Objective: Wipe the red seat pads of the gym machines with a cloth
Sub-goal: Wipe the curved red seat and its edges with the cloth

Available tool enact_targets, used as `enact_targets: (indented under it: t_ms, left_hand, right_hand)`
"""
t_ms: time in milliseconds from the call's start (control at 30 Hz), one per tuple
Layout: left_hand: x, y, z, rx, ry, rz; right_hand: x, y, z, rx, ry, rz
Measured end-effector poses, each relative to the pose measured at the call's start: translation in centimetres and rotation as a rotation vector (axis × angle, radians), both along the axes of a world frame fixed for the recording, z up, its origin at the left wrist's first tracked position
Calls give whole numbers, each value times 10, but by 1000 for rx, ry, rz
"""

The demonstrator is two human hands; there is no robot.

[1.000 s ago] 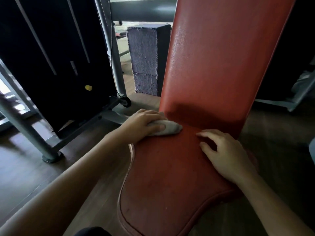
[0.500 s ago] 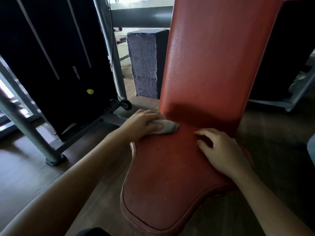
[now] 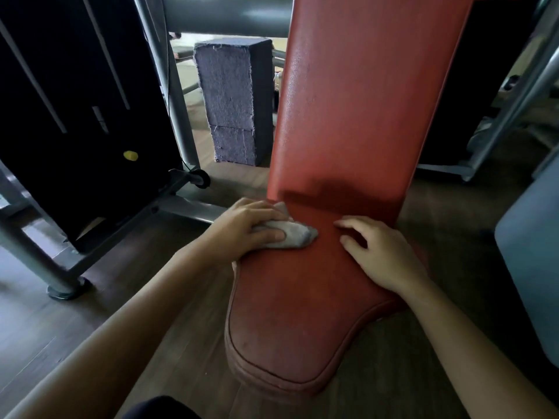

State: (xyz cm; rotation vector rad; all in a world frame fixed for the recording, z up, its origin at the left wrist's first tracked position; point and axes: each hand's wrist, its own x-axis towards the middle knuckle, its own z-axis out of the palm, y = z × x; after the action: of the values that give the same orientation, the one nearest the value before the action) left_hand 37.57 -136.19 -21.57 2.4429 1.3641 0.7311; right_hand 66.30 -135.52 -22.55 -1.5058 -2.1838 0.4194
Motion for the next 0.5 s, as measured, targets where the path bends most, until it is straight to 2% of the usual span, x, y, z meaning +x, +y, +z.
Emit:
enact_targets:
  t_ms: [133,233,500]
  left_hand:
    - [1,44,6,-69,71,89]
    - [2,42,-5,-28,39,118]
    - [-4,19,-8,5,33,18]
  right_hand:
    - [-2,-3,3,-38,-29,-17]
    - [-5,-7,7,-47,-50,-31]
    - [-10,-13,8,-45,-87,-69]
